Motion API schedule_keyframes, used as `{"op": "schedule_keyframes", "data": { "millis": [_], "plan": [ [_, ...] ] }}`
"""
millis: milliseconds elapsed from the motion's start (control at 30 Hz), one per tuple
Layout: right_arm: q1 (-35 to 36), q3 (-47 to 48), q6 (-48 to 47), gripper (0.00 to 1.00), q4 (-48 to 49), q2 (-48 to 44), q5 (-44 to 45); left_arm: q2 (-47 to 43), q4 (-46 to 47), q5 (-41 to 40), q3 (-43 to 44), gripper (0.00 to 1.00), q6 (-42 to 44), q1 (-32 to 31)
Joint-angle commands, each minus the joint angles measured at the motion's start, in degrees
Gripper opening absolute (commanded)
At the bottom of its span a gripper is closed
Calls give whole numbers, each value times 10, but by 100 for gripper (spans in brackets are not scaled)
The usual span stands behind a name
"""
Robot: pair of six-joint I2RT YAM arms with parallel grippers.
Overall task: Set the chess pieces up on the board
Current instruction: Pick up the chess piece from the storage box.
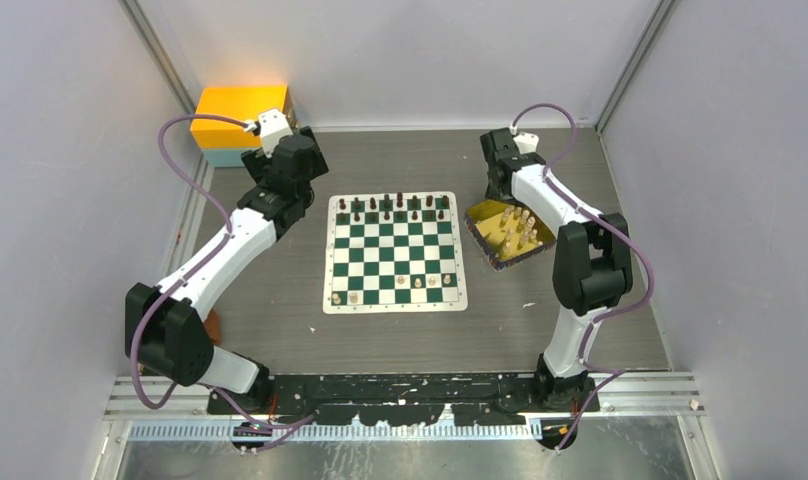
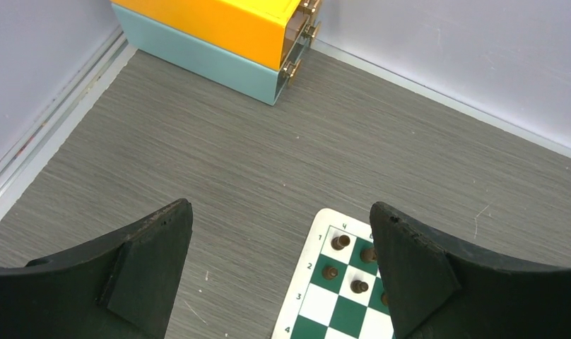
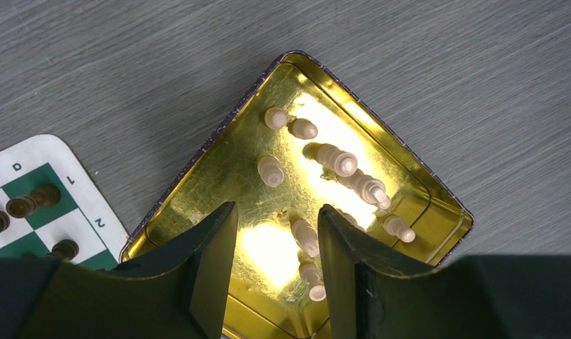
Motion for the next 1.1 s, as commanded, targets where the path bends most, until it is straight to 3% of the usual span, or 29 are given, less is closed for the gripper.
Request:
{"op": "schedule_keyframes", "data": {
  "millis": [0, 1067],
  "plan": [
    [-9, 19, 16, 51, 19, -2, -3, 9, 44, -3, 33, 96, 10, -1],
    [-26, 25, 35, 41, 30, 56, -40, 58, 70, 10, 57, 95, 30, 1]
  ]
}}
